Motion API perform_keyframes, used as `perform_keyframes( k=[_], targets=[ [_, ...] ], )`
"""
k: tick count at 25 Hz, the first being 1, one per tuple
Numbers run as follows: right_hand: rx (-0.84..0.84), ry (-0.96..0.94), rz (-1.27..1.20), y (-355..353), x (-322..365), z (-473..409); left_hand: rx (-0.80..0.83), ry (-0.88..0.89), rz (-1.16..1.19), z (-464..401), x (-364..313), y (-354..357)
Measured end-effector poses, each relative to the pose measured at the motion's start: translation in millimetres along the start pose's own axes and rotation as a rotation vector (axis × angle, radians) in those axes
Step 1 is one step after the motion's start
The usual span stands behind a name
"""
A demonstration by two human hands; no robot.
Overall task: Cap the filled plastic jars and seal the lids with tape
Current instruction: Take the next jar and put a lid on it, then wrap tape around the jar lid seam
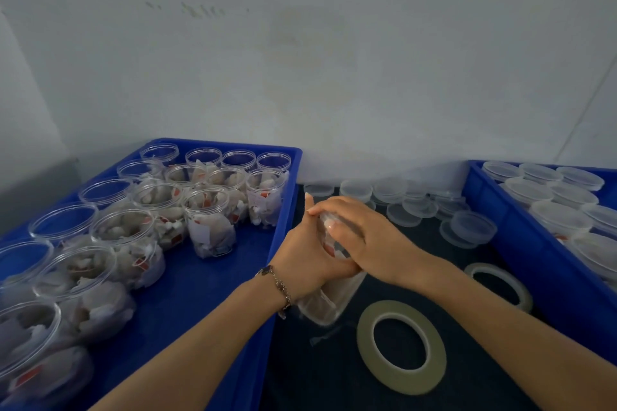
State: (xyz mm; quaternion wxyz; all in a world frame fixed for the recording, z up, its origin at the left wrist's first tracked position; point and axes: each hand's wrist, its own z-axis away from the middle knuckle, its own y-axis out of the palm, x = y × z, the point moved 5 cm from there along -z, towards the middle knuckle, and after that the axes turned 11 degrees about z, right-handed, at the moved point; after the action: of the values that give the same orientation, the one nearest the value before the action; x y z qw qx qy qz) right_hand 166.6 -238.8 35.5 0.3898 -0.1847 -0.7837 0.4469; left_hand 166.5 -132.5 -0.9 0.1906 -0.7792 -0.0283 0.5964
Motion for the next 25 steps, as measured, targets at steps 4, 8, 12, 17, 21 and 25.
perform_keyframes(
  k=[4,8,12,17,21,25],
  targets=[
    [0.153,0.112,-0.218,11.3,-11.5,2.5,-0.014,-0.052,-0.142,-2.6,9.7,-5.0],
    [-0.031,0.661,0.091,22.5,-71.5,53.2,-0.118,-0.065,-0.456,-5.6,17.8,-18.6],
    [0.396,0.590,0.558,91.0,-73.5,112.3,0.021,-0.061,-0.585,-8.1,26.5,4.6],
    [0.354,0.605,0.560,99.6,-69.3,107.1,0.101,-0.172,-0.589,-13.5,32.2,9.4],
    [0.188,0.711,0.311,71.5,-75.3,103.9,0.177,-0.144,-0.885,-1.0,33.3,17.2],
    [0.066,0.646,0.336,34.5,-67.1,100.0,0.196,0.221,-0.611,6.1,0.5,27.8]
  ],
)
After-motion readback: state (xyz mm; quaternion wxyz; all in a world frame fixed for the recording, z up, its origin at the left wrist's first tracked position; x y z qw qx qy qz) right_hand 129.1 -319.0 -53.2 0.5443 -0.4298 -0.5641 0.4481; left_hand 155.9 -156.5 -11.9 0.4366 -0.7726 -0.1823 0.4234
